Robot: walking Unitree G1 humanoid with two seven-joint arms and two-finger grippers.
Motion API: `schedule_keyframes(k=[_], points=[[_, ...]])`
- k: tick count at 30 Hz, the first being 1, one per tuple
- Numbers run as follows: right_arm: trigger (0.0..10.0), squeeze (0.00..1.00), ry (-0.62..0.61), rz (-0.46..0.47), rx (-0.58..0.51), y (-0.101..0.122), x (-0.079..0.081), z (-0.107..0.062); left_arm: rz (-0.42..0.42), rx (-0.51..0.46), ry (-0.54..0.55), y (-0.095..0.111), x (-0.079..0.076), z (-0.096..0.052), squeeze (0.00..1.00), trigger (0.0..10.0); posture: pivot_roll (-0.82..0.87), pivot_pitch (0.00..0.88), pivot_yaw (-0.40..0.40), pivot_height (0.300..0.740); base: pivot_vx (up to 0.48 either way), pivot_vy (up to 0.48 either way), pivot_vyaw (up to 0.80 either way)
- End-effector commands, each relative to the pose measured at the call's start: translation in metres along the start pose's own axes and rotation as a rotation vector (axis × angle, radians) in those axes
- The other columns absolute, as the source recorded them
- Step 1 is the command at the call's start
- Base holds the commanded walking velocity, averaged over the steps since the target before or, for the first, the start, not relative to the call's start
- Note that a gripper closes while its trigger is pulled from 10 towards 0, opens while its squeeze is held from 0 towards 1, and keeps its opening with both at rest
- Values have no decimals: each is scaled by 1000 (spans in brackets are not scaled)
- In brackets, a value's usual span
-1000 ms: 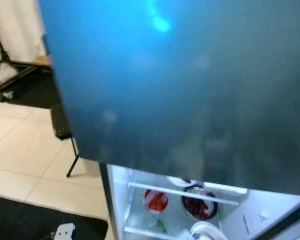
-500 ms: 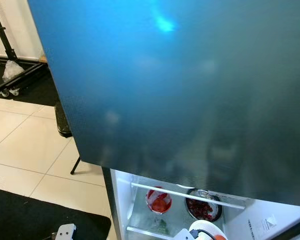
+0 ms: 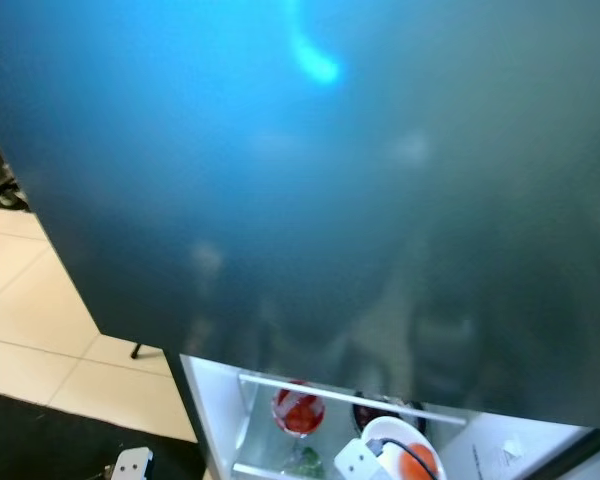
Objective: Restocking fridge
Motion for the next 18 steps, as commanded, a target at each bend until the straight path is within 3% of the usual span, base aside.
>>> schedule_keyframes(k=[1,6,7,18], points=[[10000,0,28,-64,-54,16,1,2,25,-3,3,-1,4,-3,0,10000,8,0,-26,740,0,0,0],[10000,0,74,-191,-91,31,4,3,88,-38,-5,11,7,-2,0,10000,5,0,-26,740,0,0,0],[10000,0,80,-228,-113,38,3,3,131,-63,-7,20,8,-1,0,10000,3,0,-28,740,0,0,0],[10000,0,100,-360,-172,53,-3,0,246,-193,-31,58,10,2,0,10000,-6,0,-23,740,0,0,0]])
Point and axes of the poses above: a point about 5 cm out from each wrist's last joint towards the gripper, its own z axis pointing out of the wrist towards the gripper, its own y axis along the axis of the wrist's last joint, x = y × z, the point moved 3 cm from there along z, pointing out of the wrist towards the gripper, and after that the axes turned 12 degrees about z, right-handed, at the moved point
